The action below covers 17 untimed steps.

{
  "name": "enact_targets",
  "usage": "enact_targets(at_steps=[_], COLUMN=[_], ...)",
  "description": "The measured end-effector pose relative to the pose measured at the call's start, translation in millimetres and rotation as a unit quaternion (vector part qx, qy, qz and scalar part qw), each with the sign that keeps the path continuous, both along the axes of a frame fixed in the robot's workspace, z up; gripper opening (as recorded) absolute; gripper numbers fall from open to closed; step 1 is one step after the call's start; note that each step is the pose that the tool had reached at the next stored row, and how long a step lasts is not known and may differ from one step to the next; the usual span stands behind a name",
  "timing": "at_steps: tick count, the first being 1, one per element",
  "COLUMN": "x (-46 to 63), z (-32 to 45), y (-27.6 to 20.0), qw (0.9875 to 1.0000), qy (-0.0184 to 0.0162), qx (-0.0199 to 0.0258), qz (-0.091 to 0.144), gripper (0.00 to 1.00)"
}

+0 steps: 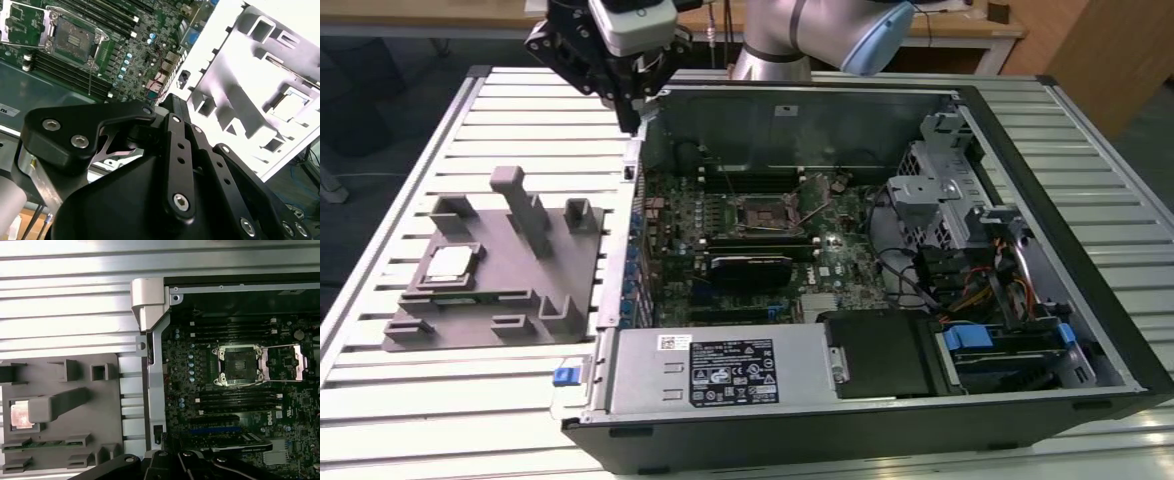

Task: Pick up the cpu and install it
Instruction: 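Reach for the cpu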

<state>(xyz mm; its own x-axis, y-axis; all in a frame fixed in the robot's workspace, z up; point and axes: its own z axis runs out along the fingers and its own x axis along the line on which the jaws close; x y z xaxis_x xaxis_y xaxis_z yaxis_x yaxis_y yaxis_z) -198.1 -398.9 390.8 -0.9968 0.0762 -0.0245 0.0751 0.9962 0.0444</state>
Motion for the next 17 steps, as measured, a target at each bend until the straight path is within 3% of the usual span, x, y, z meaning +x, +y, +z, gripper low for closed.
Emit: enact_targets(at_steps=[17], x=[-21.7], z=[-1.1], y=[0.0], qw=[1.0000], qy=[0.0000], qx=[0.0000], qz=[0.000], gripper=[0.11])
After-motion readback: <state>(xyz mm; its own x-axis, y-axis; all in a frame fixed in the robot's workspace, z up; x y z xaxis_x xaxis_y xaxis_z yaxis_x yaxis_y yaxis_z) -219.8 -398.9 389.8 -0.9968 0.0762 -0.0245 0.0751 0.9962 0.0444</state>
